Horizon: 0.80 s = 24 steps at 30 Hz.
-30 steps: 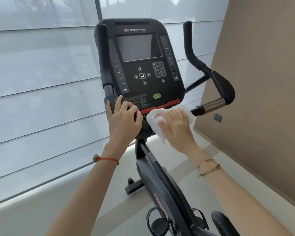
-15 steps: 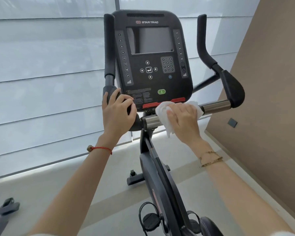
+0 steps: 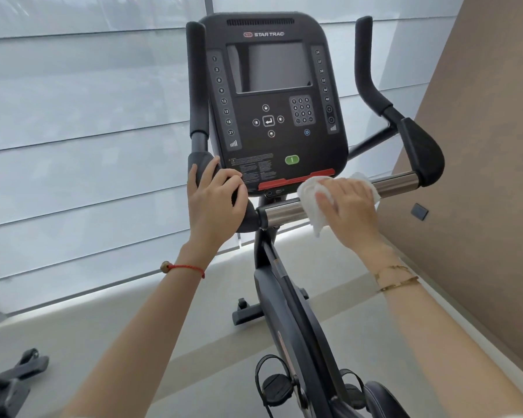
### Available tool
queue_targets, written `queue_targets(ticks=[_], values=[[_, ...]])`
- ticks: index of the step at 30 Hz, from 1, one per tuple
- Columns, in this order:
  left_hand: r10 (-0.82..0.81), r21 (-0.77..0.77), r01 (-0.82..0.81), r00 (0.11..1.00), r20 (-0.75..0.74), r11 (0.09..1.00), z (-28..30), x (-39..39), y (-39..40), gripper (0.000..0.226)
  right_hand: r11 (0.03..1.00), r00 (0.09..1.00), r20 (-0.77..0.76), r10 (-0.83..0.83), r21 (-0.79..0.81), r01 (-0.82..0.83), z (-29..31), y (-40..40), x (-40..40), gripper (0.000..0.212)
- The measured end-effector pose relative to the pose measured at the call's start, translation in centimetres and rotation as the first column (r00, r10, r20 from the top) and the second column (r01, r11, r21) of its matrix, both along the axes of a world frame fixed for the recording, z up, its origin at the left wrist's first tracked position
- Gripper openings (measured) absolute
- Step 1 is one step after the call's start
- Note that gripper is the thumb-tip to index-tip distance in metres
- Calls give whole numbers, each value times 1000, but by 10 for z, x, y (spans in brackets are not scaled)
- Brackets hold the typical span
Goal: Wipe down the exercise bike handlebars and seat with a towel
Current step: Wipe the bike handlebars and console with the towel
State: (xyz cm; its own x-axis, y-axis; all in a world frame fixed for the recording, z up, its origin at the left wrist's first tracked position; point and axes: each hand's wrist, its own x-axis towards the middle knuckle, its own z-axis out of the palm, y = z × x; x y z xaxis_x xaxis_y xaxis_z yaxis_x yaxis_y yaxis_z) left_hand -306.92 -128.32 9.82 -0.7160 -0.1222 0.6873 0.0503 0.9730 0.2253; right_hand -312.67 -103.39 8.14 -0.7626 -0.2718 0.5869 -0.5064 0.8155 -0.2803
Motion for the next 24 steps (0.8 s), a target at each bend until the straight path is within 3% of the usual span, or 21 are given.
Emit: queue_targets(ticks=[3,8,12,14,19,24], values=[[17,22,-17,1000,-23,1000,0,-1,2,25,992,996,18,-84,-91,85,8,-32,10,50],[18,13,-18,999,-37,1000,0,-1,1,27,998,994,-95,59,-2,-60,-1,-86,44,47],[-3,2,3,1000,-26,1000,-1,0,0,26,961,969,-123,212,207,-184,-10,-56,37,50],[-11,9,11,1000,-23,1000,-1,0,-1,25,946,971,-115,210,276,-172,-14,-32,26,50],[-21,11,21,999,-29,1000,-1,0,-1,25,992,996,-60,61,118,-54,-17,10,1,45],[6,51,-5,1000,-22,999,0,-1,1,27,987,1000,27,16,-157,-11,-2,-22,6,37]])
